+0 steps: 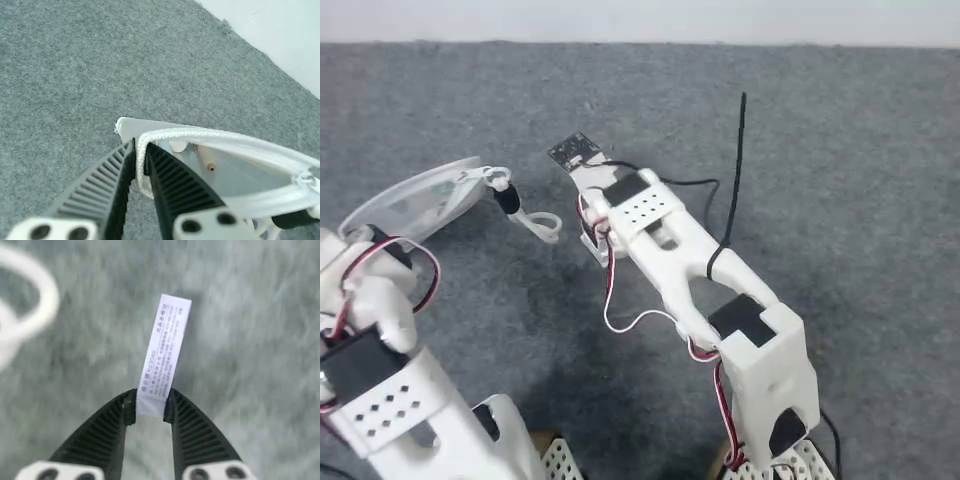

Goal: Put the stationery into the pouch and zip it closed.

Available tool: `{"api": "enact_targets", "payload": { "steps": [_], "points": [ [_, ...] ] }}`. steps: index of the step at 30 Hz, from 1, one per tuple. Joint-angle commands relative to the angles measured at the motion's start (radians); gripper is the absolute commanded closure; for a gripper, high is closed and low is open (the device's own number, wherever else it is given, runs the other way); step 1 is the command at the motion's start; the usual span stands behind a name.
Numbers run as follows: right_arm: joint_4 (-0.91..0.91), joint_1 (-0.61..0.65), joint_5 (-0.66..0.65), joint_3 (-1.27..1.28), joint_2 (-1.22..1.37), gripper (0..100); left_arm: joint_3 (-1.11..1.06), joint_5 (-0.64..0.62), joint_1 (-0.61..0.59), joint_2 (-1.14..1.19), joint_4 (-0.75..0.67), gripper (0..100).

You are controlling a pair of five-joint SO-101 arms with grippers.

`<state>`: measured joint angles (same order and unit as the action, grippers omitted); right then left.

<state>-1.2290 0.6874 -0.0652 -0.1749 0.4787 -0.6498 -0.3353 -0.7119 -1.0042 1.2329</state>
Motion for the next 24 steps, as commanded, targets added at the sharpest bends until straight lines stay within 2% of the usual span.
{"api": "enact_targets", "payload": {
  "steps": [1, 6, 10, 17, 24],
  "points": [
    [-0.193, -0.018, -0.011, -0.123, -0.031, 98.9, 0.039, -0.015, -0.003, -0.025, -0.040, 99],
    [-0.332, -0.027, -0.012, -0.140, -0.031, 98.9, 0.039, -0.015, -0.003, -0.025, -0.040, 99],
    [-0.375, -0.045, -0.014, -0.143, -0.031, 98.6, 0.039, -0.015, -0.003, -0.025, -0.040, 99],
    [-0.430, -0.048, -0.011, -0.143, -0.033, 81.9, 0.039, -0.015, -0.003, -0.025, -0.040, 99],
    [-0.414, -0.031, -0.008, -0.144, -0.033, 84.2, 0.038, -0.015, -0.003, -0.025, -0.040, 99]
  ]
}}
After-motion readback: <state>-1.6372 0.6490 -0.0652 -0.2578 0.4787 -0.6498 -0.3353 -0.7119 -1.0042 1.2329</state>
